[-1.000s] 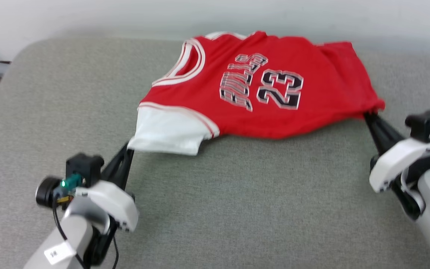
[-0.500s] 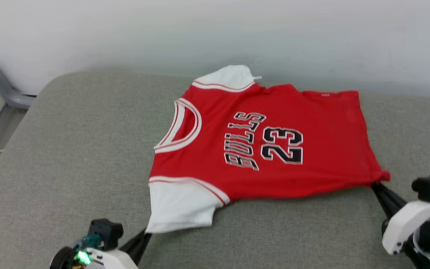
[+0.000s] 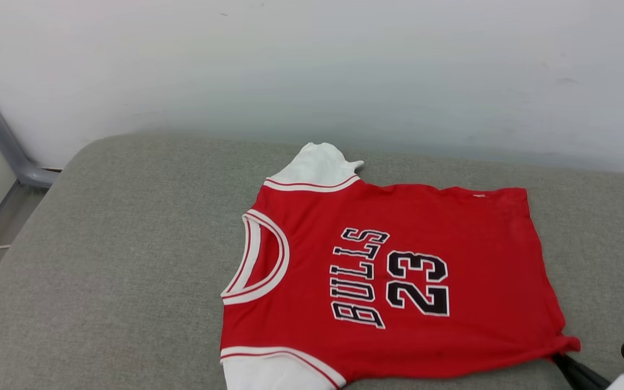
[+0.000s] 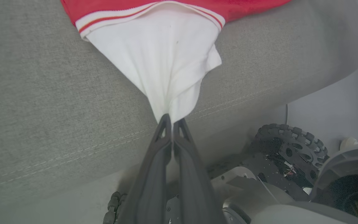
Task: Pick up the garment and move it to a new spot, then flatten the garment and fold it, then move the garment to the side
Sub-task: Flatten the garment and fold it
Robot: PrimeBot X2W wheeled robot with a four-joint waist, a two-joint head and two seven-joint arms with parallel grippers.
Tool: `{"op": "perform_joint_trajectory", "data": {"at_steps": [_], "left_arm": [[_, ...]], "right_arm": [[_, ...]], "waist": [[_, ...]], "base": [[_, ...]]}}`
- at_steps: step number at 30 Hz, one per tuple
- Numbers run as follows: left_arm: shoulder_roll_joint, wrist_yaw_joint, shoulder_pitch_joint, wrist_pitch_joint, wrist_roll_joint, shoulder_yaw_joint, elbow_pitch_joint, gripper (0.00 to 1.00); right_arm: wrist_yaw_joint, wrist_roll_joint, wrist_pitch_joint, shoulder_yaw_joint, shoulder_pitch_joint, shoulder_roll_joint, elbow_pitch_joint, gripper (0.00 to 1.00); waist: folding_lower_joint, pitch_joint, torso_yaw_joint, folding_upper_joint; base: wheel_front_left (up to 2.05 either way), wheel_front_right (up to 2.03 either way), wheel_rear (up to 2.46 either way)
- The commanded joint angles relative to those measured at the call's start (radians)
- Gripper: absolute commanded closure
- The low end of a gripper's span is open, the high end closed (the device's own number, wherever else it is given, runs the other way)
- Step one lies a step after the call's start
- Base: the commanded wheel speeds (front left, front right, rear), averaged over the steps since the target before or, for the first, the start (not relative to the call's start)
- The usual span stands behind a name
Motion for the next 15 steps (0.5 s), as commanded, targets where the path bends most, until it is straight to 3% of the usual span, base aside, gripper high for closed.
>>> {"op": "perform_joint_trajectory", "data": {"at_steps": [1,8,15], "left_arm": [[0.011,-0.003,0.022,0.009,-0.013,-0.002,-0.015,1.00],[0.036,0.004,0.048,-0.010,-0.026,0.016,-0.063,1.00],[0.017,0.048,-0.010,-0.082,0.014,0.074,-0.075,1.00]], "right_arm": [[-0.002,0.009,0.005,-0.003,0.037,-0.017,-0.024,1.00],[-0.002,0.021,-0.001,-0.060,0.142,-0.050,-0.119,1.00],[-0.002,-0.010,-0.009,-0.129,0.161,-0.019,-0.175,1.00]], "waist": [[0.0001,-0.002,-0.002,-0.0001],[0.0001,0.000,-0.012,-0.0001],[0.0001,0.012,-0.025,-0.0001]], "base": [[0.00,0.00,0.00],[0.00,0.00,0.00],[0.00,0.00,0.00]]}}
